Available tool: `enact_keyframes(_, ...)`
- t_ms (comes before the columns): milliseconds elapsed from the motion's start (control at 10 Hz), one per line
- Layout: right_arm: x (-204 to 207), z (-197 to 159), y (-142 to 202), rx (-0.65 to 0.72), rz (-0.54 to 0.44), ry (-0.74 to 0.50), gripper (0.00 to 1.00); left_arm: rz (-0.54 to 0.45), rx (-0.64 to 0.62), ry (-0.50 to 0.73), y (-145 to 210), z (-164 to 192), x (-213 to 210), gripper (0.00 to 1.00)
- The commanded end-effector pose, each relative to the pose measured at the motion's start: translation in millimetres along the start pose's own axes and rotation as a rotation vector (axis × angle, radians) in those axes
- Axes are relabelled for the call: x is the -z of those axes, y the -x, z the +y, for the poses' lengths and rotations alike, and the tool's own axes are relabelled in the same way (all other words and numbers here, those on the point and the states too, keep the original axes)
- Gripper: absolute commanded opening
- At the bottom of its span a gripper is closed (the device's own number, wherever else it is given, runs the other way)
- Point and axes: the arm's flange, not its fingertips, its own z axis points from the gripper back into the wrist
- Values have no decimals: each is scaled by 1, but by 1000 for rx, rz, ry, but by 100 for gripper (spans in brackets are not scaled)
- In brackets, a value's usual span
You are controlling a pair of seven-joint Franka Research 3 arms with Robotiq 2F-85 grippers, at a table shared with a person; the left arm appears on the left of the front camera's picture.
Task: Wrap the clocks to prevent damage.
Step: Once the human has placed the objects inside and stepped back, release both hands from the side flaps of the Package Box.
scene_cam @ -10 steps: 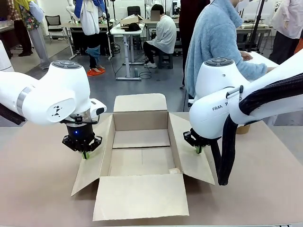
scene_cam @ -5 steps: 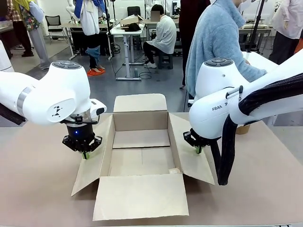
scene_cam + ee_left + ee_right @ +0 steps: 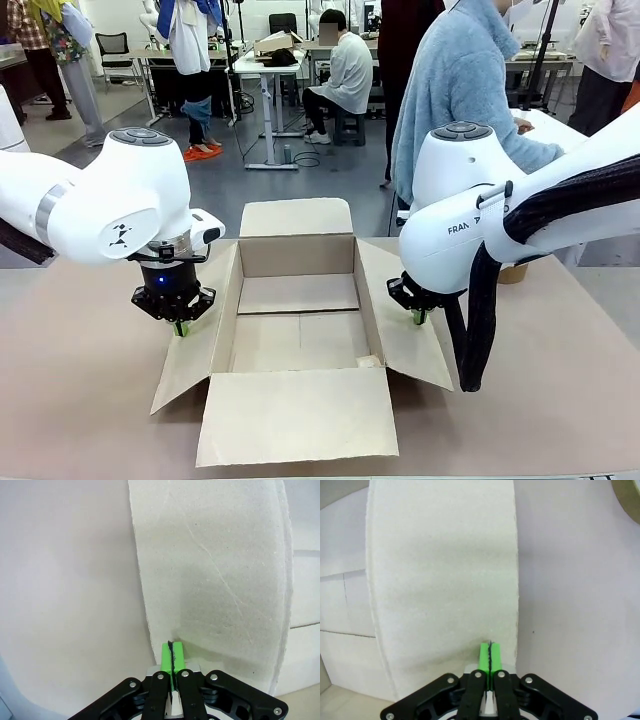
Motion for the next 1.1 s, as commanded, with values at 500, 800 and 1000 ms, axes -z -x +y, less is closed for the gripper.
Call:
enact_keyframes(500,1,-1,0,2,4,3,1,-5,10,-7,0,0,1,0)
enact_keyframes(800,1,-1,0,2,4,3,1,-5,10,-7,0,0,1,0)
enact_keyframes(1000,1,-1,0,2,4,3,1,-5,10,-7,0,0,1,0)
